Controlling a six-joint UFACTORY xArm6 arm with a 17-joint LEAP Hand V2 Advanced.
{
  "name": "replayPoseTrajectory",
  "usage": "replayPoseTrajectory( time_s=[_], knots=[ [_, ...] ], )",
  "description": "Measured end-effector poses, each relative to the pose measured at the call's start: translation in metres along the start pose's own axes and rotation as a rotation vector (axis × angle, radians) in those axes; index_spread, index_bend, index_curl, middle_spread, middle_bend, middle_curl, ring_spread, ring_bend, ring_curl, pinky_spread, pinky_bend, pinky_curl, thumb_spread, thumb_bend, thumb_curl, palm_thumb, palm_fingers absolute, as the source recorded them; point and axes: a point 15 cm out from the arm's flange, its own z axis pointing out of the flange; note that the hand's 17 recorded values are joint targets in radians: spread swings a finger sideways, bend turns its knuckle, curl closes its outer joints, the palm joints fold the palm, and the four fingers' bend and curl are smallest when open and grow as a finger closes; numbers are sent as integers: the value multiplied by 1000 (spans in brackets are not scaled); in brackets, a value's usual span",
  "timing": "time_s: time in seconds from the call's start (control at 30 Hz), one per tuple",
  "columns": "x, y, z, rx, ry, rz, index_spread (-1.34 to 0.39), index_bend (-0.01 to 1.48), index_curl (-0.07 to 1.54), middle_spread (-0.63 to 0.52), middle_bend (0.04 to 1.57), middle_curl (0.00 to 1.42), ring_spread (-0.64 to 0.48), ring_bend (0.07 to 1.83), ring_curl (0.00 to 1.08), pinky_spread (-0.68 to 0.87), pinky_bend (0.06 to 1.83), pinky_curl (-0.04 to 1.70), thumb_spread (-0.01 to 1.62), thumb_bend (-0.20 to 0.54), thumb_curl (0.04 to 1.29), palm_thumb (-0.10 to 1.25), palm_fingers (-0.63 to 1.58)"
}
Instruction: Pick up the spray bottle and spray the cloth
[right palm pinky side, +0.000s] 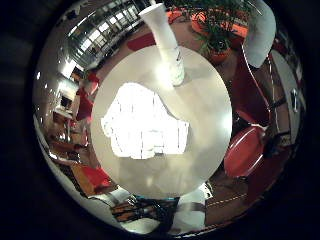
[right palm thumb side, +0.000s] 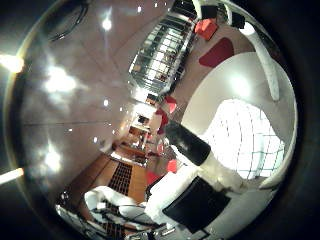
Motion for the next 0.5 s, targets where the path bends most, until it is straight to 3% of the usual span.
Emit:
replayPoseTrajectory(
  time_s=[0.5],
  knots=[
    [110,-28,-24,205,-157,103,-142,150,291,181,289,387,210,580,253,416,532,281,1111,-22,278,507,97]
  ],
)
